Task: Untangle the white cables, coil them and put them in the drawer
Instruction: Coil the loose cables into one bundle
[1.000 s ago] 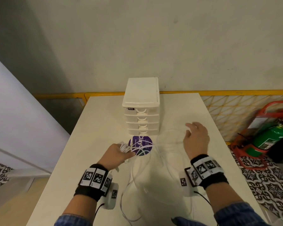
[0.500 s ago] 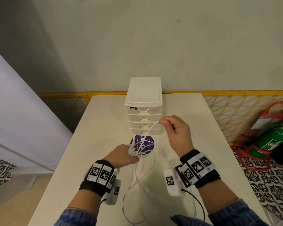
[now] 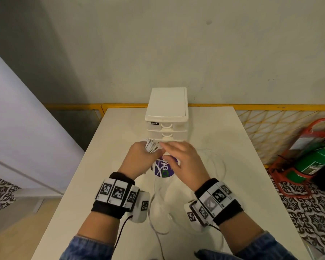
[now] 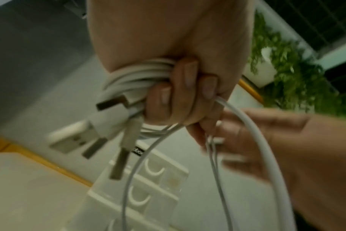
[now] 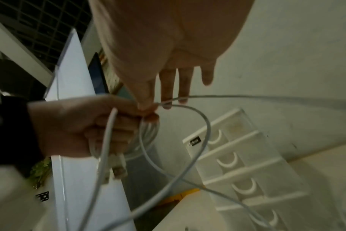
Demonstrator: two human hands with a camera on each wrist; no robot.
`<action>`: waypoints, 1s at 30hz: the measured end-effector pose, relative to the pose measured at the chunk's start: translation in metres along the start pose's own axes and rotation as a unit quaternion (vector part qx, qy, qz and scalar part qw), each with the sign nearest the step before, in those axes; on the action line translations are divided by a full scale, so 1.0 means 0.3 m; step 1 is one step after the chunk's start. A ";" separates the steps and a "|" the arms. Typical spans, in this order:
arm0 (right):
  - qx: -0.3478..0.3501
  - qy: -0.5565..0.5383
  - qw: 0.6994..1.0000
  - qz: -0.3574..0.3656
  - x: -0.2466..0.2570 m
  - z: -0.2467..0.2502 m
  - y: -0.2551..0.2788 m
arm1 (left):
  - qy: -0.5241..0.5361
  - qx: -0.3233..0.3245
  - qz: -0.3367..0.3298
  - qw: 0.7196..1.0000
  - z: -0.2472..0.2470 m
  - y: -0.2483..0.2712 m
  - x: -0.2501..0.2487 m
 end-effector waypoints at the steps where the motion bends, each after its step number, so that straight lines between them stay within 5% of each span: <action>1: -0.016 -0.026 0.999 -0.023 -0.022 0.002 0.004 | -0.002 0.014 -0.005 1.000 0.003 0.001 -0.007; 6: -0.110 -0.060 0.991 -0.046 -0.043 0.061 0.007 | -0.052 0.094 0.034 0.994 -0.036 0.008 0.075; 12: -0.264 -0.066 0.931 -0.245 -0.230 0.180 0.101 | -0.094 0.082 0.102 0.987 0.015 0.018 0.211; 15: -0.211 0.043 0.927 -0.307 -0.284 0.158 0.137 | -0.098 0.063 0.079 0.990 0.016 0.013 0.194; 17: -0.126 0.102 0.955 -0.249 -0.250 0.122 0.120 | -0.088 0.059 0.055 0.993 -0.004 0.007 0.165; 19: -0.038 0.086 0.991 -0.098 -0.151 0.083 0.080 | -0.053 0.061 0.042 0.996 -0.025 0.000 0.134; 22: 0.073 0.095 0.992 0.036 -0.043 0.001 0.049 | 0.008 0.081 0.036 0.996 -0.051 0.002 0.085; 26: 0.024 0.085 0.996 0.031 -0.052 0.000 0.023 | 0.049 0.101 0.029 0.993 -0.040 0.016 0.051; 30: -0.095 0.013 0.995 -0.021 -0.070 0.071 0.013 | 0.032 0.036 0.069 0.996 0.025 -0.002 0.083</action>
Point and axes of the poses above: each hand's wrist, its own y-axis away from the middle knuckle, its own z-axis out of the back of the hand, x = y × z, the point moved 3 cm from there along -y, towards the middle knuckle, and after that the axes turned 1 degree about z, right-handed, at the moved point
